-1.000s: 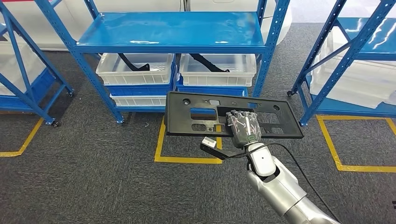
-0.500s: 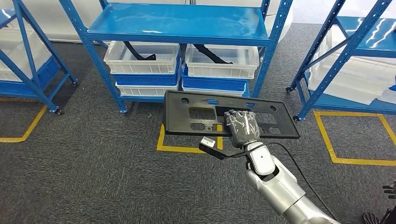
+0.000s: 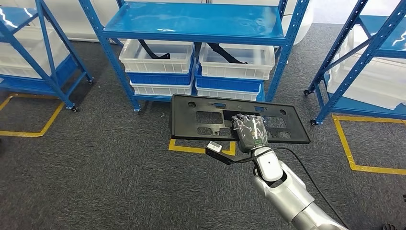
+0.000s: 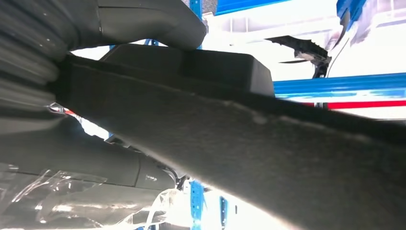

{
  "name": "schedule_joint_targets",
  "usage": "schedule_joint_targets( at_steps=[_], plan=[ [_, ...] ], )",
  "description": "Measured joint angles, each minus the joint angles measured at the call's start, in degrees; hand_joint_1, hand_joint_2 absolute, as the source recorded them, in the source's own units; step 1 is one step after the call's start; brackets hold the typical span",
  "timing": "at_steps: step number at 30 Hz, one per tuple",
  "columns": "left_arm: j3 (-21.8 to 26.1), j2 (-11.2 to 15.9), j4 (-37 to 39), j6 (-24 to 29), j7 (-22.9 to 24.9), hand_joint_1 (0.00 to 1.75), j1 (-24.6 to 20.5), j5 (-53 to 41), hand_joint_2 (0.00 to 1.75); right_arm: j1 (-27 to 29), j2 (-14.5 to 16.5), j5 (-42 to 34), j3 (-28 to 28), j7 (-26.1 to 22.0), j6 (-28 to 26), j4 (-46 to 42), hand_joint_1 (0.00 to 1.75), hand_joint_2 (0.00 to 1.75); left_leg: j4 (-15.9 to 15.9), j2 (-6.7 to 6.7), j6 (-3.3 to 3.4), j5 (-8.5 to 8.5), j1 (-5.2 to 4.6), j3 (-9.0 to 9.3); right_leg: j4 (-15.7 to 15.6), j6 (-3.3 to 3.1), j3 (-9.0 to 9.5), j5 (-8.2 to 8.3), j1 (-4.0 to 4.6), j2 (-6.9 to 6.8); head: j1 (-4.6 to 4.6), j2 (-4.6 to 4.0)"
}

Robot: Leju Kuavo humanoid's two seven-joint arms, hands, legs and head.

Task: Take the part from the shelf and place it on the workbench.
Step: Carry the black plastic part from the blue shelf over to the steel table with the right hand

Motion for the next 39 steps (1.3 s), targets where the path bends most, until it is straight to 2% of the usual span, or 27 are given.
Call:
schedule_joint_targets(
  at_steps=[2,3,4,5,6,8,10,12,14,15,16,18,19,20,21,22,24,25,26,28,29,31,33,34,35,36,39],
  plan=[
    [0.0,0.0,0.0,0.0,0.0,0.0,0.0,0.0,1.75,0.1,0.0,0.0,0.0,0.1,0.0,0.0,1.75,1.75,9.0,0.66,-0.76,-4.29,0.44,-4.3,0.0,-0.1,-0.3,0.18,0.01,-1.05,0.0,0.0],
    [0.0,0.0,0.0,0.0,0.1,0.0,0.0,0.0,1.75,0.3,0.0,0.0,0.0,0.1,0.0,0.0,1.75,1.75,13.0,0.79,-1.1,-5.64,0.64,-6.2,0.0,-0.09,-0.43,0.24,0.01,-1.59,0.0,0.0],
    [0.0,0.0,0.0,0.0,0.2,0.0,0.1,0.0,1.75,0.5,0.0,0.0,0.0,0.1,0.0,0.0,1.75,1.75,14.9,0.9,-1.41,-5.91,0.83,-7.1,0.0,-0.04,-0.51,0.29,-0.01,-2.16,0.01,0.0],
    [0.0,0.1,0.0,0.1,0.3,0.0,0.1,0.0,1.75,0.7,0.0,0.0,0.0,0.1,0.0,0.0,1.75,1.75,14.2,1.09,-1.67,-5.03,1.02,-6.69,0.0,0.05,-0.55,0.34,-0.05,-2.73,0.01,0.0],
    [0.0,0.1,0.0,0.1,0.4,0.0,0.2,-0.1,1.75,0.9,0.0,0.0,0.0,0.1,0.0,0.0,1.75,1.75,11.0,1.56,-1.91,-3.27,1.19,-5.01,0.1,0.17,-0.55,0.35,-0.11,-3.3,0.01,0.0],
    [0.0,0.1,0.0,0.1,0.6,0.0,0.1,-0.2,1.75,0.9,0.0,0.0,0.0,0.1,-0.1,0.0,1.75,1.75,1.4,3.89,-2.2,0.53,1.34,-0.05,0.4,0.7,-0.59,0.23,-0.05,-4.29,0.0,0.0],
    [0.0,0.1,0.0,0.1,0.8,0.0,0.0,-0.4,1.75,0.9,0.0,0.0,-0.1,0.2,-0.1,0.0,1.75,1.75,-3.8,5.33,-1.44,2.34,1.26,2.45,0.8,1.4,-0.74,0.09,0.28,-5.17,0.03,0.01],
    [0.0,0.2,0.0,0.1,0.8,0.0,0.2,-0.5,1.75,1.0,-0.1,0.0,-0.1,0.3,0.0,0.0,1.75,1.75,-4.1,4.51,-0.16,2.72,1.06,2.27,0.9,1.94,-0.84,0.05,0.34,-6.06,0.05,0.01],
    [0.0,0.2,0.0,0.1,0.9,0.0,0.5,-0.6,1.75,1.2,-0.1,0.0,-0.2,0.3,0.1,0.0,1.75,1.75,-4.0,3.57,0.76,3.08,1.04,1.93,2.4,2.58,-1.45,-1.28,-0.04,-5.16,0.04,0.0],
    [0.0,0.2,0.0,0.1,0.9,0.0,0.6,-0.6,1.75,1.3,-0.1,0.0,-0.2,0.3,0.2,0.0,1.75,1.75,-4.1,3.13,1.18,3.34,1.08,1.74,4.9,2.89,-2.52,-3.02,-0.18,-4.07,0.04,0.0],
    [0.0,0.1,0.0,0.1,0.9,0.0,0.6,-0.6,1.75,1.5,-0.2,0.0,-0.2,0.4,0.3,0.0,1.75,1.75,-4.0,2.64,1.49,3.54,1.09,1.51,8.9,3.11,-4.23,-5.4,-0.25,-2.8,0.04,0.0],
    [0.0,0.2,0.0,0.0,0.9,0.0,0.8,-0.7,1.75,2.1,-0.4,0.0,-0.3,0.6,0.6,0.0,1.75,1.75,-4.0,1.5,1.88,3.82,0.94,1.11,17.9,3.15,-8.12,-9.51,-0.23,-1.62,0.04,0.0],
    [0.0,0.2,0.0,0.0,0.9,0.0,1.0,-0.8,1.75,2.5,-0.6,-0.1,-0.3,0.8,0.8,0.0,1.75,1.75,-4.0,0.85,1.97,3.89,0.86,1.0,20.4,3.04,-9.19,-10.15,-0.21,-1.46,0.04,0.0],
    [0.0,0.2,0.0,0.0,0.9,0.0,1.3,-0.8,1.75,2.8,-0.7,-0.1,-0.3,0.9,0.9,0.0,1.75,1.75,-4.0,0.21,2.01,3.94,0.78,0.95,20.5,2.83,-9.16,-9.6,-0.19,-1.38,0.04,0.01],
    [0.0,0.2,0.0,0.0,0.9,0.0,1.5,-0.9,1.75,3.0,-0.8,-0.1,-0.4,0.9,1.0,0.0,1.75,1.75,-4.0,-0.46,1.99,3.99,0.7,0.94,18.0,2.5,-7.96,-7.97,-0.13,-1.1,0.04,0.01],
    [0.0,0.2,0.0,0.0,0.9,0.0,1.7,-0.9,1.75,3.1,-0.9,-0.1,-0.4,1.0,1.0,-0.1,1.75,1.75,-4.0,-1.11,1.93,4.03,0.69,0.94,14.0,2.04,-5.99,-5.76,-0.07,-0.13,0.05,0.01],
    [0.0,0.1,0.0,0.0,0.9,0.0,1.6,-0.9,1.75,3.0,-1.0,-0.1,-0.6,0.9,1.1,-0.3,1.75,1.75,-3.9,-2.3,1.63,4.17,0.55,0.73,5.6,0.96,-2.02,-2.04,0.17,2.87,0.05,0.0],
    [0.0,0.0,0.0,-0.1,0.9,0.0,1.6,-1.0,1.75,2.9,-1.0,-0.1,-0.7,0.9,1.2,-0.4,1.75,1.75,-3.8,-2.85,1.4,4.27,0.55,0.52,3.2,0.6,-0.92,-1.26,0.28,3.89,0.05,0.0],
    [0.0,0.0,0.0,-0.1,0.9,0.0,1.5,-1.0,1.75,2.9,-1.1,0.0,-0.8,0.9,1.2,-0.5,1.75,1.75,-3.9,-3.42,1.1,4.42,0.53,0.29,2.2,0.4,-0.47,-1.11,0.4,4.06,0.04,0.0],
    [0.0,0.1,0.0,-0.1,0.9,0.0,1.7,-1.0,1.75,2.9,-1.1,0.4,-0.8,0.9,1.3,-0.7,1.75,1.75,-4.0,-4.0,0.46,4.58,0.46,-0.09,1.4,0.27,-0.25,-1.03,0.13,2.7,0.03,0.0],
    [0.0,0.1,0.0,-0.1,0.9,0.0,1.7,-1.0,1.75,2.9,-1.1,0.5,-0.9,1.0,1.4,-0.8,1.75,1.75,-3.1,-3.27,0.2,3.94,0.37,-0.62,1.1,0.19,-0.15,-0.88,-0.06,2.0,0.02,0.01],
    [0.0,0.1,0.0,-0.1,1.0,0.0,1.7,-1.0,1.75,2.8,-1.0,0.7,-0.9,1.0,1.5,-0.9,1.75,1.75,2.7,-0.75,-0.23,0.68,0.41,-3.51,0.7,0.1,-0.05,-0.66,-0.28,0.62,0.01,0.01],
    [0.0,0.1,0.0,-0.1,0.9,0.0,1.5,-1.0,1.75,2.9,-1.1,0.8,-0.9,1.0,1.7,-0.9,1.75,1.75,11.8,0.58,-0.78,-3.12,0.62,-7.95,0.7,0.0,-0.12,-0.69,-0.21,-0.86,0.02,0.01],
    [0.0,0.1,0.0,-0.1,0.8,0.0,1.4,-1.0,1.75,3.0,-1.1,0.8,-0.9,1.0,1.8,-0.9,1.75,1.75,14.7,0.8,-1.02,-3.85,0.74,-9.36,0.7,-0.01,-0.14,-0.72,-0.17,-1.62,0.02,0.01],
    [0.0,0.1,0.0,-0.1,0.7,0.0,1.5,-1.0,1.75,3.1,-1.1,0.9,-0.9,1.0,2.0,-0.9,1.75,1.75,15.3,0.97,-1.19,-3.46,0.85,-9.6,0.7,0.0,-0.14,-0.74,-0.15,-2.36,0.02,0.01],
    [0.0,0.1,0.0,-0.1,0.5,0.0,1.5,-0.9,1.75,3.1,-1.1,1.0,-0.9,1.0,2.2,-0.9,1.75,1.75,13.1,1.24,-1.24,-2.01,0.94,-8.5,0.7,0.05,-0.12,-0.79,-0.14,-2.99,0.02,0.01],
    [0.0,0.1,0.0,0.1,0.1,0.0,1.3,-0.7,1.75,2.7,-1.1,1.3,-0.9,1.0,2.5,-1.0,1.75,1.75,0.0,4.1,-0.76,3.58,0.65,-1.82,1.0,0.55,-0.13,-1.09,0.24,-4.6,0.0,0.01]
  ],
)
